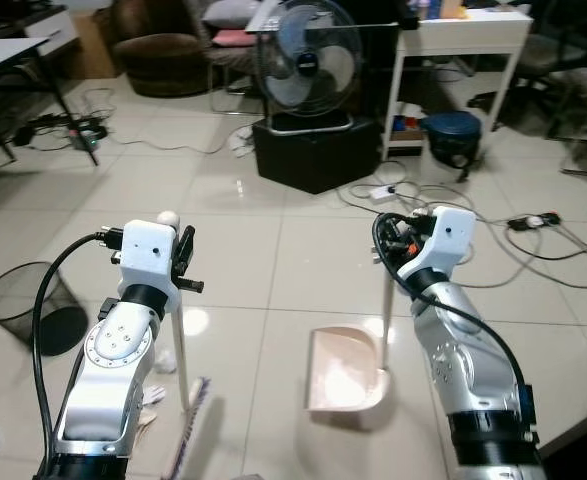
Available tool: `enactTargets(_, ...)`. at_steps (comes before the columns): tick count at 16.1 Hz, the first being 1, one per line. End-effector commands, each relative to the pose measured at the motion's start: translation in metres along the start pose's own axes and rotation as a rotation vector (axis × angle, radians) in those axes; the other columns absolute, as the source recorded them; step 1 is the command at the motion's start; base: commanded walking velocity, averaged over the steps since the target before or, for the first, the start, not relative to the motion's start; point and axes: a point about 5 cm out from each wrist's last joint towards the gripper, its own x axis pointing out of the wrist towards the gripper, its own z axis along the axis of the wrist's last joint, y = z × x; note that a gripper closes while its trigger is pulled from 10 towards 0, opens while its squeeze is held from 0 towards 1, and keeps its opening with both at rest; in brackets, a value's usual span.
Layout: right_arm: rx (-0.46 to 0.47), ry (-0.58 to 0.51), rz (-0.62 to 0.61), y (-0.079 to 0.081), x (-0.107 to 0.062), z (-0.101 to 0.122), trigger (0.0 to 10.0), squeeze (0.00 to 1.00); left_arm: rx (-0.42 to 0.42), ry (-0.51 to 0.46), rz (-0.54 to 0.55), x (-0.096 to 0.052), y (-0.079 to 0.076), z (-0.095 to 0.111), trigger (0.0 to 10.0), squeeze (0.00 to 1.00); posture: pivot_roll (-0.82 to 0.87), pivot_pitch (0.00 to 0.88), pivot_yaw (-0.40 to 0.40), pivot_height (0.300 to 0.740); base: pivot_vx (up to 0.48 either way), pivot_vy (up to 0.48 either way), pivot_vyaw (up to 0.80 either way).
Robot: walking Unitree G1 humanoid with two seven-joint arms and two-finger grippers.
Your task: Sweep floor
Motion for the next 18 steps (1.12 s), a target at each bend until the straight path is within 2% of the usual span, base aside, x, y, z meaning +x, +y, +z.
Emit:
enactTargets(1,-0.013,-0.054,-0.009,-0.001,0.004,0.01,10.0,0.0,0.024,-0.047,-0.011,0.003,0.003,0.014,10.0,0.0,0.01,0.0,0.109,0.74,0.0,0.0,0.0)
enactTargets(4,0.017,-0.038,-0.047,-0.011,0.012,-0.004,10.0,0.0,0.027,-0.064,-0.072,0.01,0.0,0.023,10.0,0.0,0.04,0.01,0.154,0.74,0.0,0.0,0.0)
enactTargets(6,-0.003,-0.024,-0.076,-0.02,0.013,-0.012,10.0,0.0,0.028,-0.074,-0.081,0.01,-0.002,0.029,10.0,0.0,0.07,0.029,0.167,0.74,0.0,0.0,0.0)
enactTargets(9,-0.018,-0.019,-0.096,-0.032,0.013,-0.019,10.0,0.0,-0.011,-0.105,-0.083,0.001,0.003,0.036,10.0,0.0,0.1,0.051,0.181,0.74,0.0,0.0,0.0)
enactTargets(12,0.029,-0.032,-0.105,-0.039,0.011,-0.028,10.0,0.0,-0.036,-0.106,-0.095,-0.011,0.003,0.035,10.0,0.0,0.12,0.062,0.178,0.74,0.0,0.0,0.0)
enactTargets(15,0.062,-0.026,-0.099,-0.044,0.007,-0.04,10.0,0.0,-0.047,-0.095,-0.094,-0.015,0.004,0.032,10.0,0.0,0.13,0.062,0.167,0.74,0.0,0.0,0.0)
enactTargets(18,0.023,0.023,-0.091,-0.049,0.006,-0.05,10.0,0.0,-0.043,-0.089,-0.082,-0.016,0.004,0.032,10.0,0.0,0.13,0.059,0.158,0.74,0.0,0.0,0.0)
